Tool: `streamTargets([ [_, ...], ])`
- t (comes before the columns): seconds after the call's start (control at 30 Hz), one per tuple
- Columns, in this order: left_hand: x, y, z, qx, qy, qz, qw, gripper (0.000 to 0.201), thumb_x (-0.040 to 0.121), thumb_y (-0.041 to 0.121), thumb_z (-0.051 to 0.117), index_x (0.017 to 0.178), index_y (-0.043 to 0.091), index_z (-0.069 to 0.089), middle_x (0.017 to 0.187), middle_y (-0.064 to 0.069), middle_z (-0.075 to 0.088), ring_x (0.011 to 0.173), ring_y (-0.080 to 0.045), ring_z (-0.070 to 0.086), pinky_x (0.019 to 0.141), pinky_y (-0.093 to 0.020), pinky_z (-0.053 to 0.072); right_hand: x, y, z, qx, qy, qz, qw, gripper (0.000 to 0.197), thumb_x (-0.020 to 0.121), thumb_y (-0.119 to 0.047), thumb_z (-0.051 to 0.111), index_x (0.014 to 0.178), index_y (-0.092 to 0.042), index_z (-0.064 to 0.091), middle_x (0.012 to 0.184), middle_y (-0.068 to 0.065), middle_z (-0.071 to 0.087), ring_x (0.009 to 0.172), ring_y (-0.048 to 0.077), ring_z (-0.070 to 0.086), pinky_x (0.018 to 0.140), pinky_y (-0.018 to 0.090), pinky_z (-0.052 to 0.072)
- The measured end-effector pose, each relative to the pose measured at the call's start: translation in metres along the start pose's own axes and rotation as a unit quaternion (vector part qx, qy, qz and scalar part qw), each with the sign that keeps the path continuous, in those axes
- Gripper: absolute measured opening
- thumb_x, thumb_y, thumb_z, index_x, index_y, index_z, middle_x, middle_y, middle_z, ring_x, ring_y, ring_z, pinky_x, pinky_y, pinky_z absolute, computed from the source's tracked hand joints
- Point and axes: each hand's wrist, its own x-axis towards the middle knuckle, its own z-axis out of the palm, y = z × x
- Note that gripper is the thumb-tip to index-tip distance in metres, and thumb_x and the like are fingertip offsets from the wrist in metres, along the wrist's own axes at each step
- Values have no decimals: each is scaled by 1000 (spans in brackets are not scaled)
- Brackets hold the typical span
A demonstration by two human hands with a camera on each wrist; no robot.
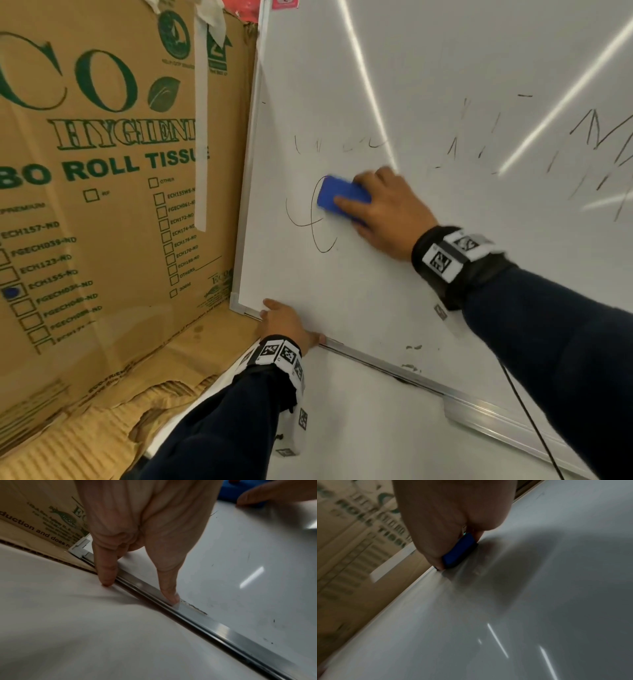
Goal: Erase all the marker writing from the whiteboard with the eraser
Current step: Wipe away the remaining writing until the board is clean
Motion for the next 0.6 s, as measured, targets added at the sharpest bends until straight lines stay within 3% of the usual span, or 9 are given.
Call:
streamTargets([
  [0.1, 1, 0, 1, 8, 2, -2, 1000, 153, 58, 64, 84, 148, -9, -17, 158, -26, 20, 143, -34, 34, 110, -40, 41, 20, 4, -2, 1, 53, 87, 995, 46, 82, -19, 71, 127, -14, 60, 119, 24, 54, 100, 44, 50, 78, 50, 47],
  [0.17, 4, 0, 2, 10, 4, -1, 1000, 154, 57, 64, 84, 148, -10, -16, 157, -25, 24, 140, -33, 38, 108, -39, 43, 11, -13, 17, 1, 43, 33, 999, 45, 81, -16, 69, 125, -14, 61, 115, 24, 55, 94, 41, 50, 74, 48, 46],
  [0.27, 4, 0, 0, 2, 2, -3, 1000, 154, 57, 62, 86, 148, -9, -16, 158, -24, 23, 141, -33, 37, 110, -38, 42, -18, -40, 45, -10, -47, -116, 992, 43, 79, -15, 71, 122, -16, 66, 110, 20, 57, 89, 37, 50, 68, 44, 47],
  [0.33, 3, -1, 0, 5, 6, -3, 1000, 153, 58, 62, 85, 148, -9, -16, 158, -24, 23, 142, -33, 36, 111, -38, 41, -14, -37, 40, -8, -73, -139, 988, 43, 77, -16, 73, 120, -16, 67, 109, 20, 57, 89, 38, 51, 67, 44, 47],
  [0.4, 2, 0, 0, 7, 11, 2, 1000, 153, 58, 63, 85, 149, -9, -15, 157, -24, 25, 141, -33, 37, 110, -37, 41, 7, -24, 25, -7, -52, -97, 994, 40, 79, -16, 71, 118, -15, 67, 109, 21, 56, 90, 39, 51, 69, 46, 48],
  [0.53, 3, -1, 0, 13, 9, 2, 1000, 155, 56, 65, 85, 148, -10, -15, 154, -24, 30, 136, -31, 43, 106, -36, 46, 38, 1, 3, 10, 28, 58, 998, 42, 83, -20, 68, 125, -14, 62, 114, 23, 52, 98, 44, 48, 78, 49, 46],
  [0.6, 4, 0, 0, 17, 8, 3, 1000, 155, 56, 65, 85, 148, -11, -15, 154, -25, 29, 136, -32, 43, 105, -35, 46, 29, -15, 16, 6, 25, 33, 999, 41, 83, -18, 66, 124, -13, 61, 112, 24, 52, 95, 42, 48, 74, 47, 45],
])
